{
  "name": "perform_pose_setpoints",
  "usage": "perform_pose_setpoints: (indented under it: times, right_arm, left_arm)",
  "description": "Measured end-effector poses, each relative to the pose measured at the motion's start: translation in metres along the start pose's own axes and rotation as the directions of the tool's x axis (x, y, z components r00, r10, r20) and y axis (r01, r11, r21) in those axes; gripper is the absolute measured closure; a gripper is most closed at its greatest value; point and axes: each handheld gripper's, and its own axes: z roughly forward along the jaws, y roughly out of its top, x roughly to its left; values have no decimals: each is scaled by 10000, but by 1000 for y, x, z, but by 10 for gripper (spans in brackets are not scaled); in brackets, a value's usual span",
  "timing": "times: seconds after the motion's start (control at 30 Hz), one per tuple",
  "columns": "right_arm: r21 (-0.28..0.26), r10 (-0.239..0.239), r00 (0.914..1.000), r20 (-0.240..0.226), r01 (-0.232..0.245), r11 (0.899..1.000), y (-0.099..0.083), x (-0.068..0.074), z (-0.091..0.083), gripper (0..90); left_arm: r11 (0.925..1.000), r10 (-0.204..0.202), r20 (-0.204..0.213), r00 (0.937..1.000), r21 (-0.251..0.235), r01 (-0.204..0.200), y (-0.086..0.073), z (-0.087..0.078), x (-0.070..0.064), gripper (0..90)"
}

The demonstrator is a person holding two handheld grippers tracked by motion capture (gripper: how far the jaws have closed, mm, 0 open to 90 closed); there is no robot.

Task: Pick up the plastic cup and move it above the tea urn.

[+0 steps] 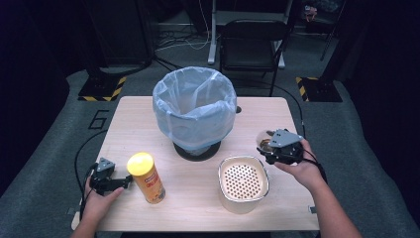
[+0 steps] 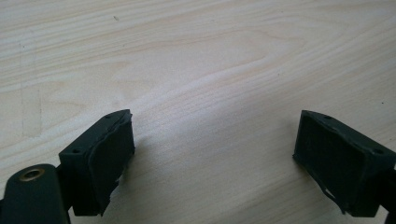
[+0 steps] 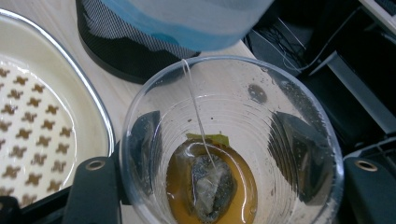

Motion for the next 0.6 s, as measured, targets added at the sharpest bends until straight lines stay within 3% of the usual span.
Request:
perform_pose_setpoints:
  times: [0.13,0.37,0.53,0.6]
  right_arm:
    - [-305,-520,9986,-24,519,9982,10,2,9,345]
    - [-863,-1445,9895,108,1449,9857,22,12,20,346]
    - [-898,-2081,9770,472,2117,9732,26,20,21,349]
    - [-877,-2551,9640,751,2612,9613,27,24,20,350]
  left_arm:
    - [10000,6,2,10000,3,-6,0,0,0,120]
    - [10000,15,21,10000,2,-15,0,0,0,120]
    - [10000,10,19,10000,-1,-10,0,0,0,120]
    - [10000,6,19,10000,-5,-6,0,0,0,120]
